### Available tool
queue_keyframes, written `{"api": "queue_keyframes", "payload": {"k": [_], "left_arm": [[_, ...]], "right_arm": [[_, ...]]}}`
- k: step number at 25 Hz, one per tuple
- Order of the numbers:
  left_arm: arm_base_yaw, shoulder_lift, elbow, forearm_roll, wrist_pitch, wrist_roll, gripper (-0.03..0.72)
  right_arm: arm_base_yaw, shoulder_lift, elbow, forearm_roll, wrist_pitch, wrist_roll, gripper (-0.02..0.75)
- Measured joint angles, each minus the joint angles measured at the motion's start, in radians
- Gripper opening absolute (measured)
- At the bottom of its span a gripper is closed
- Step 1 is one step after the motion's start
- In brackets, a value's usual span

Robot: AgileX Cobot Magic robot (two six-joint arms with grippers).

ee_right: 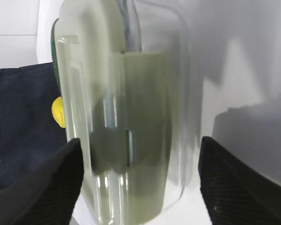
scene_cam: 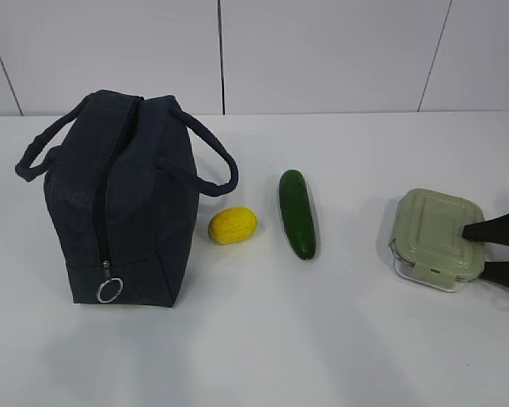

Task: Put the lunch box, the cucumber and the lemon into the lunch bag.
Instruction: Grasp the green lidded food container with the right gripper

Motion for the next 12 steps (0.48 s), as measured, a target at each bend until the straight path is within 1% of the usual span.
{"api": "queue_keyframes", "payload": {"k": [4, 12], "left_arm": [[0.000, 0.000, 0.000, 0.000, 0.000, 0.000, 0.239], [0.000, 0.000, 0.000, 0.000, 0.000, 0.000, 0.239]], "right_arm": [[0.000, 0.010, -0.020, 0.028, 0.000, -0.036, 0.568], [0.000, 0.028, -0.038, 0.028, 0.003, -0.039, 0.568]]}}
